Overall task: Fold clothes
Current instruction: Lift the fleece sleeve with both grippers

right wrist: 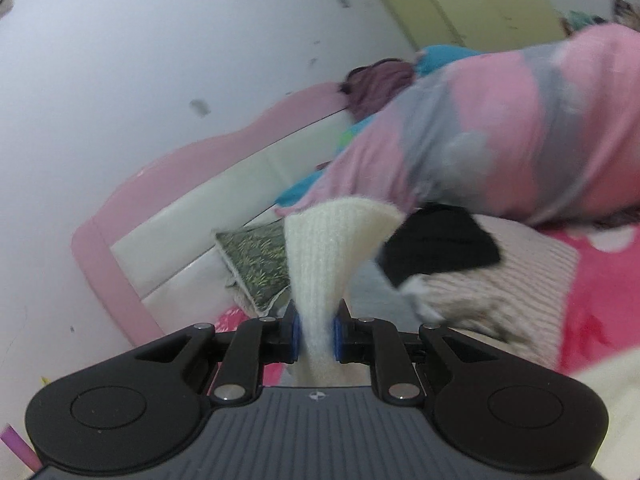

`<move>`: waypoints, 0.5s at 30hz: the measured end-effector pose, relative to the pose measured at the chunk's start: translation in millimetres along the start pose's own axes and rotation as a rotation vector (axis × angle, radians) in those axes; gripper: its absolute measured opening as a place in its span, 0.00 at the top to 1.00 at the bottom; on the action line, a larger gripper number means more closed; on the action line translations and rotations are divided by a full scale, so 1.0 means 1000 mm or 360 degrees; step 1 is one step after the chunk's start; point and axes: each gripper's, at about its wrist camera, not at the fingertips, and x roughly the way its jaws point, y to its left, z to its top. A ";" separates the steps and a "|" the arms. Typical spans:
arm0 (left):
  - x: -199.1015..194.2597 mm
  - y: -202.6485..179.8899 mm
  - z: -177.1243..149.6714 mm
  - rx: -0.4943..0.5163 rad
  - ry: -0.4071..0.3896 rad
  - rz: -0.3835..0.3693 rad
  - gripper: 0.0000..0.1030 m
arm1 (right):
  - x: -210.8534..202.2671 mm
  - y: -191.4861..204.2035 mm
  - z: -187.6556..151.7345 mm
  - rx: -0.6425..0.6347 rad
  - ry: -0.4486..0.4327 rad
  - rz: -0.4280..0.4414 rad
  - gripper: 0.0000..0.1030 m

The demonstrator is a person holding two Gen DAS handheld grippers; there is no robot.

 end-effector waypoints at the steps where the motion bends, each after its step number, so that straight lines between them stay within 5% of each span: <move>1: -0.002 0.006 0.001 -0.0054 -0.0011 0.0023 0.86 | 0.011 0.007 0.000 -0.0024 0.0012 0.0000 0.84; 4: -0.017 0.017 0.007 -0.0159 -0.0086 0.0041 0.85 | 0.033 0.017 0.007 -0.0051 -0.0003 -0.0009 0.84; 9: -0.027 0.007 0.012 -0.0079 -0.0130 -0.0138 0.78 | 0.042 0.018 0.017 -0.0007 -0.0085 0.0011 0.84; 12: -0.016 -0.001 0.006 -0.0005 -0.0023 -0.0185 0.70 | 0.062 0.032 0.009 -0.0106 0.0035 0.0078 0.83; 15: -0.006 0.003 0.002 -0.0036 0.0020 -0.0090 0.68 | 0.097 0.051 -0.005 -0.0310 0.0282 0.0103 0.83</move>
